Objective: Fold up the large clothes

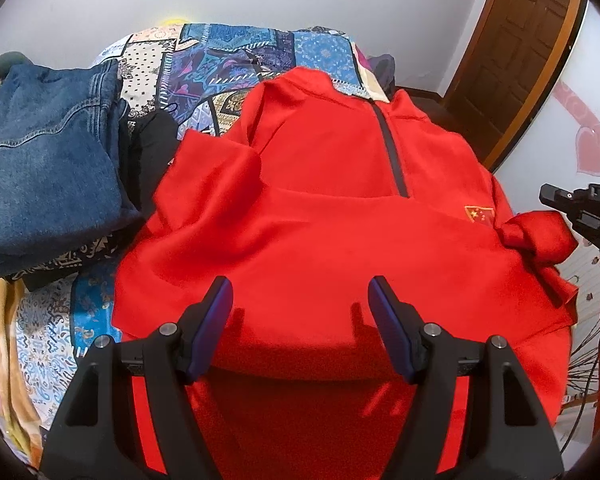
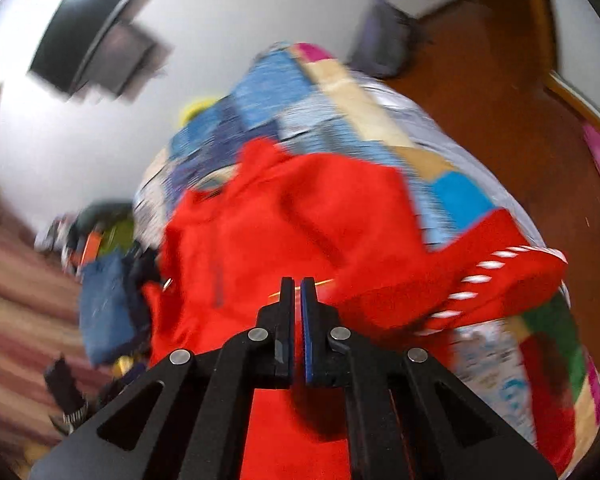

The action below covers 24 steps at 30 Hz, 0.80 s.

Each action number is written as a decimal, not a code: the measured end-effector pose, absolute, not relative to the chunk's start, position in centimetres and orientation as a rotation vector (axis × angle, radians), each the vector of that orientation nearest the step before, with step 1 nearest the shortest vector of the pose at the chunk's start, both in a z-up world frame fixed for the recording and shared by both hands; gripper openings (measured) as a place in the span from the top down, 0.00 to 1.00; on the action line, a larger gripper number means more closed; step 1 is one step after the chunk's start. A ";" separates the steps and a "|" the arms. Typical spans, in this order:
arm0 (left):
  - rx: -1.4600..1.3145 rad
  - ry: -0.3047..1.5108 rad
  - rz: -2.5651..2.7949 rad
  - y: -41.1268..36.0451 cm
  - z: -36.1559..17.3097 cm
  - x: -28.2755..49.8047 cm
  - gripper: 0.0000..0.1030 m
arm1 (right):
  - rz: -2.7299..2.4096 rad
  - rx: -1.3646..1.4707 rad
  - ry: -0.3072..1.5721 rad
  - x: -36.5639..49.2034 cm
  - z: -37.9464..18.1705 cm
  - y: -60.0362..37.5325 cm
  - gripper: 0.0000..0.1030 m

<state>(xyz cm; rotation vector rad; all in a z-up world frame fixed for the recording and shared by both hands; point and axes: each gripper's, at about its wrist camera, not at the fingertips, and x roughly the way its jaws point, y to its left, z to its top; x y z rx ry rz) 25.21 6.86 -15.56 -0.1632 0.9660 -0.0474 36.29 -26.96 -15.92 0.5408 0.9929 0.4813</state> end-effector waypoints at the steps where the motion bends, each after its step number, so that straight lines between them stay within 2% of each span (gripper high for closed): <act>1: -0.166 0.964 -0.053 6.7 -15.3 25.3 0.33 | 0.492 0.523 0.980 36.1 -15.6 -26.4 0.97; 5: -0.147 0.938 -0.106 4.8 -13.4 26.1 0.33 | 0.431 0.371 0.905 33.9 -13.8 -24.8 0.96; 7: -0.123 0.920 -0.146 3.3 -12.4 26.7 0.33 | 0.403 0.342 0.910 33.6 -13.5 -25.1 0.90; 9: -0.103 0.911 -0.193 1.4 -11.5 27.6 0.32 | 0.377 0.353 0.935 33.3 -13.7 -26.4 0.66; 11: -0.087 0.908 -0.251 -1.0 -10.7 28.9 0.31 | 0.312 0.369 0.924 33.1 -13.6 -28.0 0.59; 18: -0.025 0.952 -0.446 -10.6 -9.6 33.7 0.30 | 0.130 0.456 0.915 29.9 -14.6 -35.3 0.58; 24: 0.009 1.063 -0.550 -17.4 -11.7 37.5 0.30 | 0.056 0.561 0.945 27.7 -16.5 -38.6 0.58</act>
